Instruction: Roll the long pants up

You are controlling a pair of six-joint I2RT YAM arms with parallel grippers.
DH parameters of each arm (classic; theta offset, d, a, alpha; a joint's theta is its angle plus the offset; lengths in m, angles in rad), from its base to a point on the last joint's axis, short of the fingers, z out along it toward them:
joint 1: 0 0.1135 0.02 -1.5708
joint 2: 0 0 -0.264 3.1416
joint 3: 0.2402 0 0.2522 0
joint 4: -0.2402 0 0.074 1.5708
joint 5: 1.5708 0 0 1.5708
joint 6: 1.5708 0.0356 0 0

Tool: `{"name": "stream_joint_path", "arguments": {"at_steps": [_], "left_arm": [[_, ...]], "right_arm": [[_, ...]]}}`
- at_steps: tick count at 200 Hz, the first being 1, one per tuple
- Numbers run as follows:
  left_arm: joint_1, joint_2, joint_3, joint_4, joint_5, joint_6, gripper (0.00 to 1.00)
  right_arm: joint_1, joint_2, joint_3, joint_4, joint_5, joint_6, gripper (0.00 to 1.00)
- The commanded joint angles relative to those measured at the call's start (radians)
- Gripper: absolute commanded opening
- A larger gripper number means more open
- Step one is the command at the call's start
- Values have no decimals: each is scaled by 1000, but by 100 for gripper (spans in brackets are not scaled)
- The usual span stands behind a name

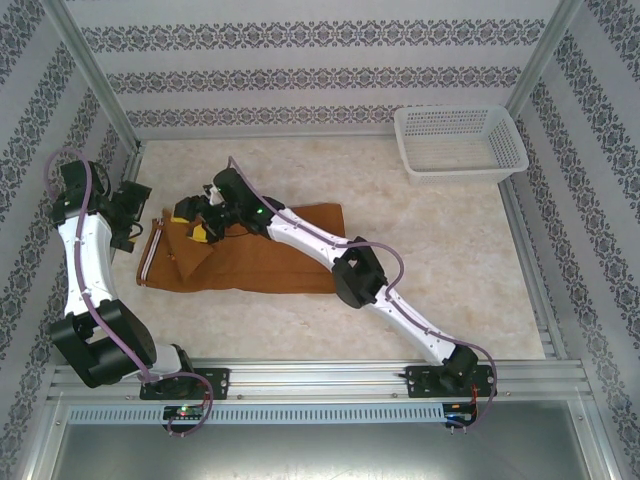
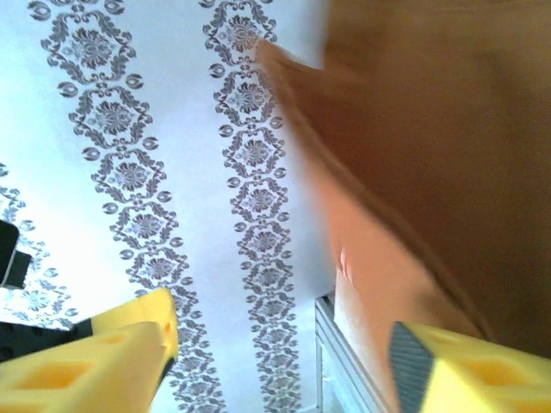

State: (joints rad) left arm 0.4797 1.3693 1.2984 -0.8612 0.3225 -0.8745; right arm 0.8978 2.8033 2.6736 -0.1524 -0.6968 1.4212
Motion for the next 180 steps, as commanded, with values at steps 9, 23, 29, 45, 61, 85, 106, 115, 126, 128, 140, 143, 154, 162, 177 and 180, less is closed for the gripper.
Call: {"name": "stream_joint_path", "arguments": {"at_steps": [9, 23, 29, 45, 61, 85, 106, 115, 126, 128, 140, 143, 154, 162, 177, 180], "left_arm": [[-1, -37, -20, -27, 17, 3, 100], [-1, -44, -25, -21, 25, -3, 100], [-1, -48, -28, -16, 35, -6, 100], [-4, -57, -48, 8, 80, -21, 87], [-28, -81, -83, 24, 84, -46, 42], [-87, -111, -134, 15, 66, -77, 0], [-188, -146, -228, 65, 38, -145, 0], [-242, -158, -282, 110, 21, -187, 0], [-309, -160, -335, 157, -12, -234, 0], [-323, -159, -343, 165, -20, -241, 0], [-384, -135, -385, 231, -50, -278, 0], [-395, -125, -396, 260, -54, -282, 0], [-433, -78, -413, 318, -84, -300, 0], [-450, -30, -409, 336, -106, -304, 0], [-471, 60, -366, 333, -145, -288, 0], [-474, 77, -354, 330, -151, -282, 0]], "right_arm": [[-4, -3, 56, 50, -1, -4, 85], [-14, -30, 41, 6, -12, -54, 85], [-18, -49, 28, -10, -17, -78, 81], [-34, -115, -27, -67, -36, -182, 55], [-57, -191, -60, -250, -27, -359, 0], [-111, -330, -133, -620, 110, -716, 0], [-177, -473, -337, -756, 262, -914, 0], [-208, -525, -436, -763, 278, -949, 0], [-251, -570, -554, -761, 281, -979, 0], [-259, -577, -570, -761, 281, -984, 0], [-290, -612, -664, -754, 298, -1011, 0], [-297, -618, -680, -750, 299, -1019, 0], [-314, -636, -741, -731, 298, -1039, 0], [-321, -643, -775, -718, 301, -1047, 0], [-323, -636, -810, -707, 309, -1074, 0], [-323, -634, -817, -703, 310, -1079, 0]]}}
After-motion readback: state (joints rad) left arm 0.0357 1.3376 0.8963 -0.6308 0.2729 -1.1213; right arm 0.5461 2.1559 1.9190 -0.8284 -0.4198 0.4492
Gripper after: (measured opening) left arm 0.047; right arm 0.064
